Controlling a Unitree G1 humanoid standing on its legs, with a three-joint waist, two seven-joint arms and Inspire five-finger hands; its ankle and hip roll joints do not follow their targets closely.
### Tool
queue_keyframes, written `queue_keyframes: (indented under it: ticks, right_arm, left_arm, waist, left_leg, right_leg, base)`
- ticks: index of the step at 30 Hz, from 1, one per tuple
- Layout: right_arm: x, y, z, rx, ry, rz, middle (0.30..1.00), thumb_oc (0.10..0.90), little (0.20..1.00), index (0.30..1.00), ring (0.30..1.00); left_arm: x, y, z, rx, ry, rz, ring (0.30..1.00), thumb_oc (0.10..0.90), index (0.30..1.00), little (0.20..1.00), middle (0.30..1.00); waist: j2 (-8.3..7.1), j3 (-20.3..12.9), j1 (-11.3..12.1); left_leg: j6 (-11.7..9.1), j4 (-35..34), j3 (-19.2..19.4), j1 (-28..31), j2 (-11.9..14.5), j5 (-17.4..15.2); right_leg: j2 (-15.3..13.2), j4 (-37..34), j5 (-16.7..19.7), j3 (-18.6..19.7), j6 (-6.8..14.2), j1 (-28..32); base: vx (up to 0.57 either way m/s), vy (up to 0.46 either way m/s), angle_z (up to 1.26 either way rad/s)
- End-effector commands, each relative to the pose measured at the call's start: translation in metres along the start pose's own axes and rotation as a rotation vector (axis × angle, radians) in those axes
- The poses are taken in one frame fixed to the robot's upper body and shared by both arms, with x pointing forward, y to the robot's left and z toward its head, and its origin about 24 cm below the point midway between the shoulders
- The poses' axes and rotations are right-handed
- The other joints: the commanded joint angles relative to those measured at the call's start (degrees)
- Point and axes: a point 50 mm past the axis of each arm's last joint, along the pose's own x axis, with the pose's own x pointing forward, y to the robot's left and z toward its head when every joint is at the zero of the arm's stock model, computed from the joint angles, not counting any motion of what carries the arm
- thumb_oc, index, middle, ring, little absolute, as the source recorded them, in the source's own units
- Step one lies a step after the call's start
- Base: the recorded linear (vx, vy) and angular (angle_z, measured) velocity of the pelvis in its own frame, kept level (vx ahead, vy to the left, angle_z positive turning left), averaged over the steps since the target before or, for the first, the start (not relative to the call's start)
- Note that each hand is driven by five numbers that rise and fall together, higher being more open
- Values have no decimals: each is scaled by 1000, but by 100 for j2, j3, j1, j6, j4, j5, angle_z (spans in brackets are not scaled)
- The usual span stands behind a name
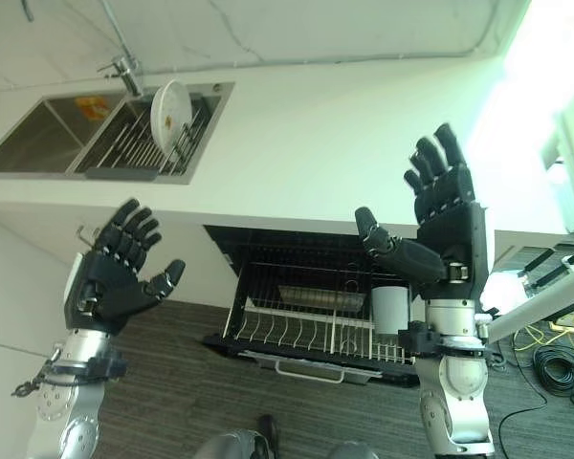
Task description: Place the dishes in the dishwasher.
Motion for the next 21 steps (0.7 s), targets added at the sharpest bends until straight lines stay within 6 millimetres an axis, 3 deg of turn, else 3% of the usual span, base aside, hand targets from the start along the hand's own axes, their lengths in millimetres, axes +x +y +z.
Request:
queue_keyframes:
  ticks: [1,2,3,5,7,8,9,10,11,12,14,16,17,19,20,21]
  right_arm:
    - [18,3,34,66,-272,21,900,800,900,900,900]
    - [18,3,33,70,-269,25,900,800,900,900,900]
    - [17,2,31,64,-249,41,900,800,900,900,900]
    - [18,-2,29,118,-240,20,900,800,900,900,900]
    - [19,-5,28,145,-235,-3,900,800,900,900,900]
    - [20,-7,25,169,-228,-11,900,800,900,900,900]
    - [21,-8,22,182,-218,-10,900,800,900,900,900]
    - [21,-8,19,191,-209,-8,900,800,900,900,900]
    - [22,-7,15,207,-196,-7,900,800,900,900,900]
    - [23,-7,12,215,-186,-6,900,800,900,900,900]
    - [24,-7,8,218,-170,-12,900,800,900,900,900]
    - [23,-7,5,222,-147,-5,900,800,900,900,900]
    - [24,-7,5,219,-147,-3,900,800,900,900,900]
    - [24,-4,3,220,-132,17,900,800,900,900,900]
    - [23,-6,4,205,-137,12,900,800,900,900,900]
    - [23,-7,5,199,-140,10,900,800,900,900,900]
  left_arm:
    - [31,-2,52,114,-299,-72,900,800,900,900,900]
    - [34,-3,52,112,-305,-76,900,800,900,900,900]
    - [42,-4,53,141,-332,-67,900,800,900,900,900]
    - [46,-4,56,154,-339,-71,900,800,900,900,900]
    - [47,-5,57,174,-337,-80,900,800,900,900,900]
    - [48,-6,57,192,-325,-80,900,800,900,900,900]
    - [47,-5,57,206,-316,-76,900,800,900,900,900]
    - [46,-4,58,215,-309,-77,900,800,900,900,900]
    - [44,-3,58,223,-299,-74,900,800,900,900,900]
    - [42,-2,57,225,-292,-68,900,800,900,900,900]
    - [40,-2,55,220,-273,-59,900,800,900,900,900]
    - [36,-2,51,228,-261,-63,900,800,900,900,900]
    - [35,-3,51,233,-259,-66,900,800,900,900,900]
    - [30,-3,52,277,-258,-61,900,800,900,900,900]
    - [30,-4,54,256,-267,-72,900,800,900,900,900]
    - [30,-4,54,245,-271,-75,900,800,900,900,900]
  waist:
    - [-123,-99,-151]
    - [-126,-96,-159]
    - [-111,-112,-179]
    - [-170,-170,-164]
    - [-265,-213,-124]
    - [-394,-247,-75]
    - [-457,-269,-17]
    - [-515,-281,41]
    - [-595,-254,116]
    - [-638,-247,141]
    - [-722,-193,143]
    - [-828,-61,73]
    - [-829,-53,91]
    - [-796,-1,165]
    - [-780,-25,78]
    - [-774,-33,50]
  left_leg:
    - [-64,-150,390,598,337,-634]
    - [-42,-150,494,609,372,-639]
    - [25,-150,726,604,428,-730]
    - [59,-150,918,565,437,-780]
    - [100,-150,1047,516,378,-804]
    - [153,-150,1127,418,250,-797]
    - [175,-150,1177,330,189,-754]
    - [154,-150,1238,239,159,-685]
    - [57,-150,1320,83,151,-507]
    - [-9,-150,1260,-38,64,-488]
    - [-45,-150,1393,-51,-6,-390]
    - [-84,71,1596,-250,2,-67]
    - [-127,150,1518,-321,7,-12]
    - [-201,296,922,-437,-66,-22]
    - [-282,29,833,-125,269,-48]
    - [-309,-53,817,-50,337,-33]
  right_leg:
    - [462,381,-145,-181,107,-102]
    - [381,626,-95,-271,128,-162]
    - [300,1552,66,-468,227,-422]
    - [409,1868,191,-622,358,-433]
    - [538,1791,374,-646,494,-344]
    - [741,1534,625,-597,653,-202]
    - [865,1241,612,-579,664,-61]
    - [978,782,468,-585,602,138]
    - [1207,-117,86,-539,392,506]
    - [1314,-416,-481,-304,240,701]
    - [1318,-416,-839,-142,79,713]
    - [1247,-416,-872,163,-130,601]
    - [1256,-416,-864,244,-147,571]
    - [1290,-416,-789,574,-209,443]
    - [1194,-416,-693,497,-234,306]
    - [1168,-416,-669,473,-234,276]
  base:
    - [34,361,-7]
    - [-157,444,-15]
    - [-112,422,-31]
    - [-119,317,-56]
    - [-82,118,-71]
    - [-71,47,-72]
    - [-57,-9,-58]
    - [-10,-113,-77]
    - [58,-121,-54]
    - [68,-110,-101]
    - [-1,-37,-61]
    - [-193,11,-12]
    - [-183,73,-32]
    - [-79,174,-45]
    - [-84,209,-73]
    - [-79,276,-73]
